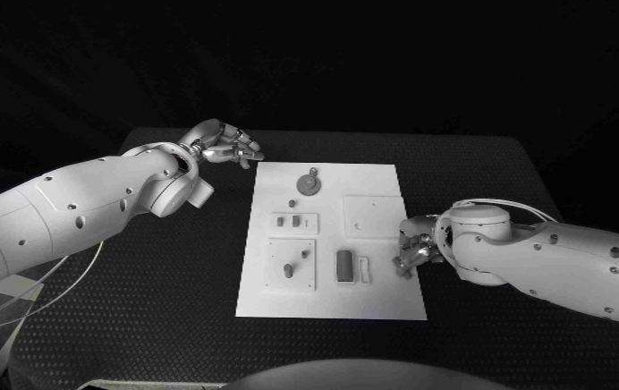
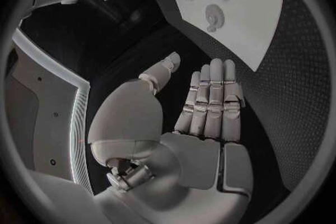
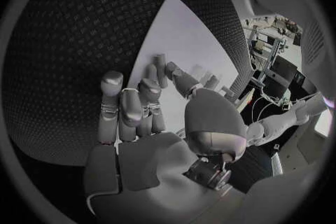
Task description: Assemble the parts on the task board
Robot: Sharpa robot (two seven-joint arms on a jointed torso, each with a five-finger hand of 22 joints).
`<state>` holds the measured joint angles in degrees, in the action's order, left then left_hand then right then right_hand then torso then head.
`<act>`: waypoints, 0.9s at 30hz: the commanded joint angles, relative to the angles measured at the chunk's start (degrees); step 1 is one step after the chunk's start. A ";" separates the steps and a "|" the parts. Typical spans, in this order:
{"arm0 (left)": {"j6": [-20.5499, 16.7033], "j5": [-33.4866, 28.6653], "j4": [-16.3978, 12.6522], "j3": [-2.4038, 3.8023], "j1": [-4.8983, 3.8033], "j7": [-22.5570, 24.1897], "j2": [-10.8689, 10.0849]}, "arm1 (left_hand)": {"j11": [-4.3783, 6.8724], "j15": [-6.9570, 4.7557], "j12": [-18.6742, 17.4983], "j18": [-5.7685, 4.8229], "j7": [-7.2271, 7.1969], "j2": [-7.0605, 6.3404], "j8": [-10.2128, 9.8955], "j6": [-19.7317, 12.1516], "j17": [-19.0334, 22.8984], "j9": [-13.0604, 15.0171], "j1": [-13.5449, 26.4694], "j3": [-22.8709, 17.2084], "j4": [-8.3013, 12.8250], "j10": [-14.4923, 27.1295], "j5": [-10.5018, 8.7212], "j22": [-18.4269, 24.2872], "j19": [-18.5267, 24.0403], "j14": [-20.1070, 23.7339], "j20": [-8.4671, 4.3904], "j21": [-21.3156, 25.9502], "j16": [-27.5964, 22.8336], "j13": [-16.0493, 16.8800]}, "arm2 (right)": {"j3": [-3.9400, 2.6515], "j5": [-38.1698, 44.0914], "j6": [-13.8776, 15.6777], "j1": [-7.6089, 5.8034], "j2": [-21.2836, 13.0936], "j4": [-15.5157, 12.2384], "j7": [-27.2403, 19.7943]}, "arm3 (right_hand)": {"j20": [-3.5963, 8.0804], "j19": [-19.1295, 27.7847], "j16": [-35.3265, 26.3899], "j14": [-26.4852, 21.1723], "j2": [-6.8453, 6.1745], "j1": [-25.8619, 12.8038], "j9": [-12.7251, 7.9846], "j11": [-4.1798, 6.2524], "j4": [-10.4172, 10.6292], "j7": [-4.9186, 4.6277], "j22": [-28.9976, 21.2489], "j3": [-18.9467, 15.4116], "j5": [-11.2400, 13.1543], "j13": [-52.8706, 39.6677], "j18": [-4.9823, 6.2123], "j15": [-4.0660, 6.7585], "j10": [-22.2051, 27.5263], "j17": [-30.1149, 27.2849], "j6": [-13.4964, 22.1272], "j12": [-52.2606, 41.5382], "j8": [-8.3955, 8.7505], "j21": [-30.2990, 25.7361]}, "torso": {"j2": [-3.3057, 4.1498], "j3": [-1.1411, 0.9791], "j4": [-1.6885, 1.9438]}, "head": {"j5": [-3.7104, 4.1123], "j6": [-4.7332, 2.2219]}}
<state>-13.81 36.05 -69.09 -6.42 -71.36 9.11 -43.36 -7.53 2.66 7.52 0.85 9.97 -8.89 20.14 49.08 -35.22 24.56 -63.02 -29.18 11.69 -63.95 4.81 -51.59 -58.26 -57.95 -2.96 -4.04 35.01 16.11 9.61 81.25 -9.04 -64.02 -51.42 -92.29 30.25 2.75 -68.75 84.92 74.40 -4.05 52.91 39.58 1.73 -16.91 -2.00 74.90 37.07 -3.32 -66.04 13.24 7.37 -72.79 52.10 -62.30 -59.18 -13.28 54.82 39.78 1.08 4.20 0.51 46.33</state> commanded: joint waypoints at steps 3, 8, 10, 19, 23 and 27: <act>0.59 0.26 -0.13 0.03 -0.07 0.26 0.03 | 0.11 0.08 0.28 -0.68 0.02 0.03 0.10 0.08 -0.07 -0.03 0.72 -0.02 -0.31 0.35 -0.24 0.06 -0.03 -0.43 0.04 -0.02 -0.33 0.08 | 0.26 -7.13 3.15 0.44 -0.52 -1.14 -0.59 | 0.01 0.18 0.20 0.51 3.53 2.74 0.20 -0.13 -0.01 -2.73 0.92 -0.33 -0.23 -0.08 1.76 -0.07 -0.50 0.21 2.61 -0.40 -0.48 0.20 | 0.00 0.00 -0.02 | -0.07 -0.05; 0.63 0.26 -0.10 0.03 -0.07 0.25 0.10 | 0.11 0.08 0.30 -0.68 0.02 0.03 0.10 0.08 -0.10 -0.03 0.72 -0.02 -0.32 0.34 -0.25 0.06 -0.03 -0.44 0.04 -0.02 -0.34 0.09 | 0.11 -10.79 6.85 0.34 -1.09 -1.72 -1.11 | 0.00 0.16 0.25 0.51 3.54 2.85 0.20 -0.05 -0.03 -2.65 0.93 -0.39 -0.24 -0.06 1.76 -0.04 -0.60 0.19 2.35 -0.44 -0.59 0.25 | 0.00 0.00 -0.05 | -0.09 -0.08; 0.61 0.27 -0.10 0.03 -0.07 0.24 0.10 | 0.11 0.08 0.30 -0.68 0.02 0.02 0.10 0.08 -0.10 -0.03 0.71 -0.02 -0.33 0.35 -0.25 0.06 -0.03 -0.45 0.03 -0.02 -0.35 0.09 | 0.05 -12.58 7.71 0.24 -1.14 -1.73 -1.42 | -0.01 0.16 0.26 0.49 3.60 2.91 0.21 -0.01 -0.03 -2.60 0.92 -0.39 -0.25 -0.05 1.76 -0.02 -0.64 0.17 2.22 -0.46 -0.65 0.27 | 0.00 0.00 -0.03 | -0.07 -0.07; 0.66 0.35 -0.11 0.03 -0.07 0.18 0.06 | 0.12 0.08 0.32 -0.67 0.02 0.00 0.11 0.08 -0.14 -0.04 0.69 -0.03 -0.33 0.35 -0.26 0.06 -0.03 -0.46 0.03 -0.03 -0.38 0.11 | 0.01 -28.94 11.04 -0.12 -1.15 -1.51 -1.38 | -0.07 0.16 0.25 0.44 4.13 2.85 0.18 0.11 0.01 -2.49 0.87 -0.42 -0.26 0.03 1.76 0.06 -0.72 0.10 1.86 -0.44 -0.78 0.28 | 0.02 -0.01 -0.05 | -0.06 0.02; 0.71 0.40 -0.12 0.03 -0.07 0.12 0.06 | 0.12 0.07 0.33 -0.67 0.02 -0.01 0.11 0.09 -0.16 -0.04 0.66 -0.03 -0.32 0.36 -0.26 0.06 -0.03 -0.46 0.03 -0.03 -0.39 0.11 | 0.02 -30.84 11.80 -0.14 -1.12 -1.14 -1.33 | -0.08 0.14 0.27 0.46 4.25 2.83 0.16 0.12 0.01 -2.48 0.86 -0.43 -0.25 0.04 1.76 0.09 -0.73 0.16 1.84 -0.44 -0.78 0.28 | 0.02 0.00 -0.06 | -0.04 0.04; 0.71 0.41 -0.16 0.03 -0.07 0.09 0.02 | 0.12 0.07 0.33 -0.67 0.01 -0.03 0.11 0.09 -0.17 -0.04 0.65 -0.03 -0.32 0.36 -0.26 0.06 -0.03 -0.46 0.03 -0.03 -0.40 0.12 | 0.03 -31.62 11.48 -0.16 -0.82 -0.96 -1.04 | -0.08 0.14 0.29 0.51 4.27 2.78 0.15 0.12 0.02 -2.48 0.86 -0.46 -0.24 0.04 1.76 0.10 -0.73 0.27 1.83 -0.44 -0.78 0.29 | 0.02 0.02 -0.04 | -0.03 0.11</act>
<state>-13.73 36.22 -69.08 -6.42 -71.36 8.98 -43.37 -7.53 2.66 7.52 0.86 9.97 -8.89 20.14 49.07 -35.33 24.56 -63.02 -29.18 11.70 -63.95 4.82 -51.60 -58.26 -57.95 -2.95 -4.04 34.99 16.15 9.63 53.74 1.46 -64.18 -52.38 -93.20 29.44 2.62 -68.68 84.92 74.76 -0.87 55.08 39.55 1.85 -17.07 -4.42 74.90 36.90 -3.47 -66.03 13.20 7.22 -73.32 52.26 -60.15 -59.41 -13.83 54.82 39.78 1.07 4.15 0.45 46.38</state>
